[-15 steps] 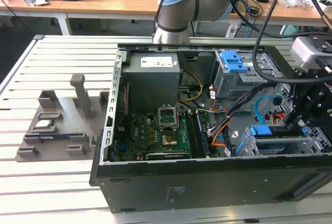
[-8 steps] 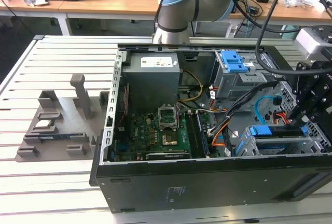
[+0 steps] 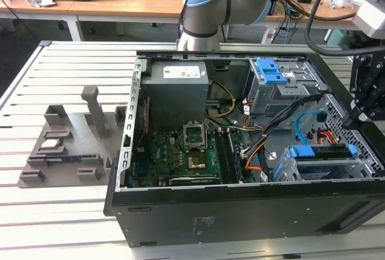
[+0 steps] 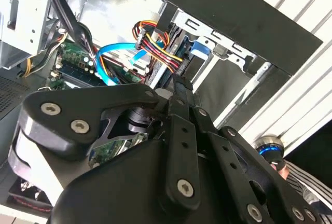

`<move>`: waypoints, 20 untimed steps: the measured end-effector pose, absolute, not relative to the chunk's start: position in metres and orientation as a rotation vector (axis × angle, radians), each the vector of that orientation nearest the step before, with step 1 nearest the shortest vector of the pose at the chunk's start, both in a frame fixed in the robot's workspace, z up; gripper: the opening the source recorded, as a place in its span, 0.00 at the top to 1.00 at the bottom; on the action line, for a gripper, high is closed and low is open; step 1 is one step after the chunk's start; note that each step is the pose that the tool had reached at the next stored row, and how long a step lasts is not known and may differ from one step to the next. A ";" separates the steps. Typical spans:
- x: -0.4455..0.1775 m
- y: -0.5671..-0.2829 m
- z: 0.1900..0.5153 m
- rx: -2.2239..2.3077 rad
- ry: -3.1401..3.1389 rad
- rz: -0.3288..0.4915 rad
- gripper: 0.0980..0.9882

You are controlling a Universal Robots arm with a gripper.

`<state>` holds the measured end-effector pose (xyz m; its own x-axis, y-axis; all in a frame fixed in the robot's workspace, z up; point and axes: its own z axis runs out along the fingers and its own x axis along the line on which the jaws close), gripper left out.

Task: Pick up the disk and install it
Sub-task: 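Insert the first disk wire, then insert the second disk wire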

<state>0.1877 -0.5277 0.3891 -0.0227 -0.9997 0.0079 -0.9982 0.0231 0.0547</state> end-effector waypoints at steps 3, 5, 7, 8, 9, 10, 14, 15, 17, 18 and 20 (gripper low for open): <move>0.188 -0.528 0.393 2.165 -2.215 -0.052 0.99; 0.188 -0.528 0.393 2.165 -2.215 -0.052 0.99; 0.188 -0.528 0.393 2.165 -2.215 -0.052 0.99; 0.188 -0.528 0.393 2.165 -2.215 -0.052 0.99; 0.188 -0.528 0.393 2.165 -2.215 -0.052 0.99; 0.188 -0.528 0.393 2.165 -2.215 -0.052 0.99; 0.187 -0.528 0.393 2.165 -2.215 -0.052 0.85; 0.187 -0.528 0.393 2.165 -2.215 -0.052 0.85; 0.187 -0.528 0.393 2.165 -2.215 -0.052 0.77; 0.186 -0.527 0.393 2.165 -2.215 -0.052 0.77; 0.183 -0.525 0.392 2.165 -2.215 -0.052 0.77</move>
